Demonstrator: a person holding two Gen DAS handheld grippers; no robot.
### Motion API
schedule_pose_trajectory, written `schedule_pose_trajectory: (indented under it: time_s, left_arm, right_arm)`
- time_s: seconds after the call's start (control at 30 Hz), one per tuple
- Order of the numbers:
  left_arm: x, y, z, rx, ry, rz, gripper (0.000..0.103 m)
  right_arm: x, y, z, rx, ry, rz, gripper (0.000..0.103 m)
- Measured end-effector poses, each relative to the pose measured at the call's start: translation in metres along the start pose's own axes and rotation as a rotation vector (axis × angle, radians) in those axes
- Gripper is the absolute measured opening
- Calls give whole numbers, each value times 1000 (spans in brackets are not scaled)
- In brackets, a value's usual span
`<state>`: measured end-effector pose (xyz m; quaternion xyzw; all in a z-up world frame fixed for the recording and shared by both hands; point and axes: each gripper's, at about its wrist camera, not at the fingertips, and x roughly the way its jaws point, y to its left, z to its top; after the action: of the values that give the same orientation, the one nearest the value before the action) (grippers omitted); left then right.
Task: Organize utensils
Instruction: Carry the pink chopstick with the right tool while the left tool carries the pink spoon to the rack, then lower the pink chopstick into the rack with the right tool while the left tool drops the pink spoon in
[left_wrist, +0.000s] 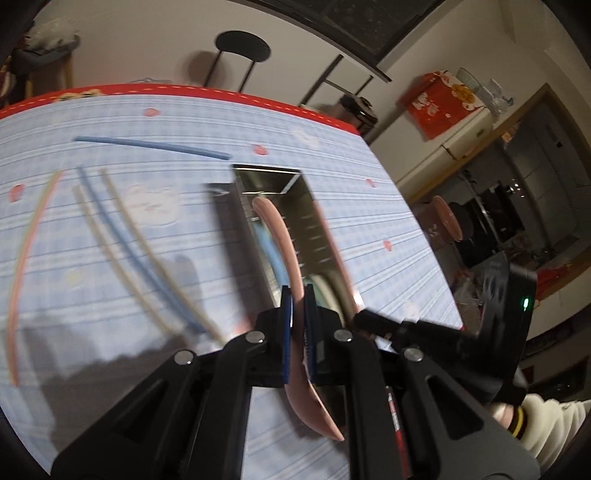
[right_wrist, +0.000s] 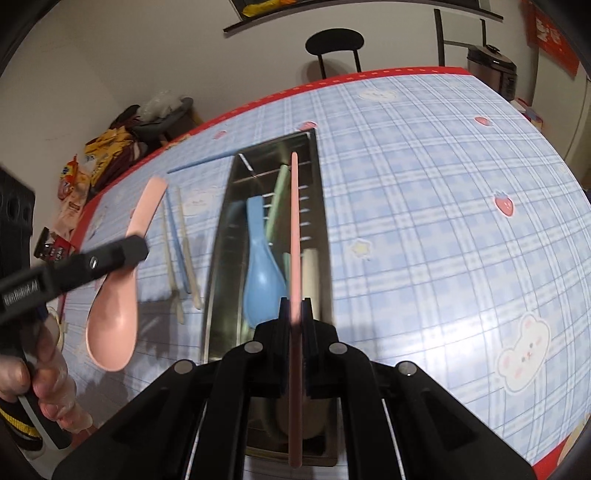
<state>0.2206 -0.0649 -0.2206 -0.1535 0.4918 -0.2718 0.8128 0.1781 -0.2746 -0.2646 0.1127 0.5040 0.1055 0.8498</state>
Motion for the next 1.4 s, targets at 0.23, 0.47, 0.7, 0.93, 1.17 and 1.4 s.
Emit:
schedule_pose_trajectory:
  time_s: [0.23, 0.47, 0.7, 0.93, 1.17, 1.4]
  left_arm:
    - [42, -7, 23, -8, 27, 0, 10]
    - [64, 3, 43, -47, 38, 48, 10]
    - [79, 7, 51, -52, 56, 74, 10]
    - [84, 4, 54, -50, 62, 60, 15]
    - [45, 5, 66, -22, -8, 59, 53]
    - [-16, 23, 69, -11, -75, 80, 81]
  right_arm:
    - [9, -3, 6, -13, 8, -19, 6]
    - [13, -3, 12, -26, 16, -23, 6]
    - [14, -4, 11, -24, 17, -13, 6]
    - [15, -5, 8, -11, 16, -9, 7]
    - [-2, 0, 11, 3, -31, 18, 48]
    - [-20, 10, 18, 0, -83, 13, 80]
